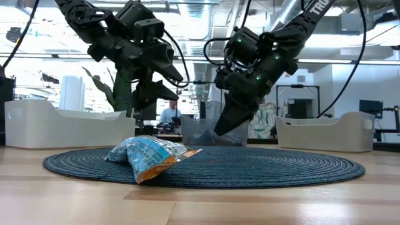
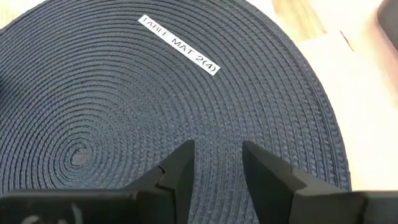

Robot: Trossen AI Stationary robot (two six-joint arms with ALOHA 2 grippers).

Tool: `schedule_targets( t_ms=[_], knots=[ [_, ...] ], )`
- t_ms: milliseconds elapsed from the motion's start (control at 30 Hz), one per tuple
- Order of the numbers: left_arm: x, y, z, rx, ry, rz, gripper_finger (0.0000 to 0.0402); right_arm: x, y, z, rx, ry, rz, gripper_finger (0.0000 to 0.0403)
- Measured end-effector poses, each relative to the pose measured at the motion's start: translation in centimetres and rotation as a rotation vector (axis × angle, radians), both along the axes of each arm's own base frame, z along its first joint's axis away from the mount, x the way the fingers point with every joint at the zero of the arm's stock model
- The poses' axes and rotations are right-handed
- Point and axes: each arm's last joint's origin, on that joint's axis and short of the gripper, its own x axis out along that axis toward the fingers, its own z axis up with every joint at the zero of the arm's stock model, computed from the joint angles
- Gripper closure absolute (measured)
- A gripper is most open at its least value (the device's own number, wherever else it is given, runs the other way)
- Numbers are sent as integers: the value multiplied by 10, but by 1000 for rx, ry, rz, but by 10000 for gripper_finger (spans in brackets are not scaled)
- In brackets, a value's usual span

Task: Pick and place Granola Bars by type
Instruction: Put the yellow granola bar into the white bin

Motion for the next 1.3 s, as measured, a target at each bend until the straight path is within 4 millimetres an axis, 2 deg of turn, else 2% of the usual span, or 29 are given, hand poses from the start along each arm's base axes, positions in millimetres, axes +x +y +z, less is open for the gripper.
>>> schedule_targets(
  t_ms=[133,400,600,967,1200,1300],
  knots=[
    [-1,-2,-1,73,-22,-97,201,0,-2,0,7,0,-13,278],
    [-7,-11,-7,217,-75,-411,201,0,-2,0,106,6,-128,278],
    [-11,-27,-14,392,-71,-586,201,1,5,0,222,17,-245,278],
    [-11,-70,-16,534,-49,-669,201,3,33,0,265,38,-221,278],
    [-15,-106,-16,624,-59,-725,201,-3,46,-5,244,125,-172,278],
    [-17,-114,-17,698,-43,-701,201,-5,51,-7,225,154,-142,278]
  ],
)
